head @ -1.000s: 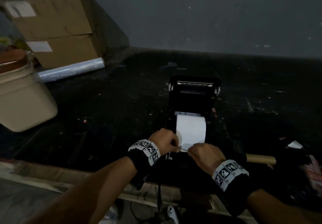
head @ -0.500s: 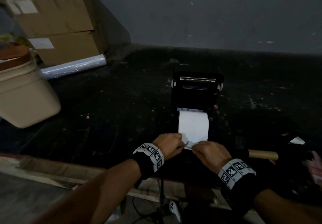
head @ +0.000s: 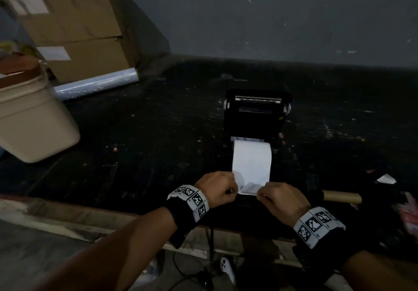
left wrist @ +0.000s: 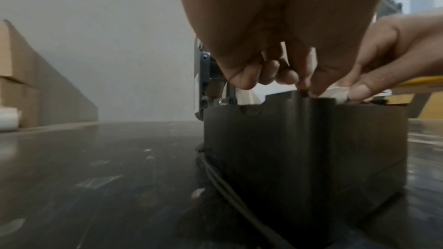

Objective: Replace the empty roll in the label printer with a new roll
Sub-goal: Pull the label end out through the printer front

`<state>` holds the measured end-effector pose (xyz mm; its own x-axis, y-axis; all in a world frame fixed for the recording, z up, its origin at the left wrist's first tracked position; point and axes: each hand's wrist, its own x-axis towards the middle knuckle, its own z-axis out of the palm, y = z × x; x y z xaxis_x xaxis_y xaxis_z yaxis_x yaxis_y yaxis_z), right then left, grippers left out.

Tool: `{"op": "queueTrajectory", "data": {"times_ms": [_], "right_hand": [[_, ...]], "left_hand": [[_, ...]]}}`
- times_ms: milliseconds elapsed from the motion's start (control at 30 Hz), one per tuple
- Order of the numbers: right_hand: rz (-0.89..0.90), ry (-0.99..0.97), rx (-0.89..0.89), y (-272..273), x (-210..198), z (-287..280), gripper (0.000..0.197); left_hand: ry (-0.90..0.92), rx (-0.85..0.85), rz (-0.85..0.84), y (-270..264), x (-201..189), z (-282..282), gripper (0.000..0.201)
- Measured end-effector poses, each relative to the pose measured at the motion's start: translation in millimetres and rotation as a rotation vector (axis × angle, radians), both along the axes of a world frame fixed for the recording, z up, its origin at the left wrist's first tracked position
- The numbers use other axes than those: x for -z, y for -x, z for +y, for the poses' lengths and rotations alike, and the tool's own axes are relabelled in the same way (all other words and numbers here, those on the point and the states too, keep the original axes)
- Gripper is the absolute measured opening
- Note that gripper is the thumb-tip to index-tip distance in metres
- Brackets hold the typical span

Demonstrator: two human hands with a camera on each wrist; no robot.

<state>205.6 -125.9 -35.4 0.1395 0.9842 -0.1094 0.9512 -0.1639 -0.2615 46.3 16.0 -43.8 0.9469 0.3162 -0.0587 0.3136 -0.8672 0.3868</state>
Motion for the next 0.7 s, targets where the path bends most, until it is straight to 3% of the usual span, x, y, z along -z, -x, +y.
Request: {"op": "queueTrajectory", "data": {"times_ms": [100, 200, 400, 700], "right_hand": [[0.001, -0.007, -0.022, 0.2, -4.4, -1.8, 0.028], [0.006, -0.027, -0.038, 2.1, -9.3, -4.0, 0.026], [0.054, -0.039, -0.031, 2.2, -16.5, -14.8, 0.02], [0.152, 0.012, -0.16, 5.1, -35.0, -21.2, 0.016]], "left_hand": [[0.003, -0.012, 0.021, -2.9, -2.0, -4.4, 0.031], [0.0, 0.016, 0.037, -3.3, -7.8, -6.3, 0.024], [0.145, 0.086, 0.049, 4.8, -15.9, -4.9, 0.02], [0.275, 0.086, 0.122, 11.5, -24.5, -7.8, 0.019]]}}
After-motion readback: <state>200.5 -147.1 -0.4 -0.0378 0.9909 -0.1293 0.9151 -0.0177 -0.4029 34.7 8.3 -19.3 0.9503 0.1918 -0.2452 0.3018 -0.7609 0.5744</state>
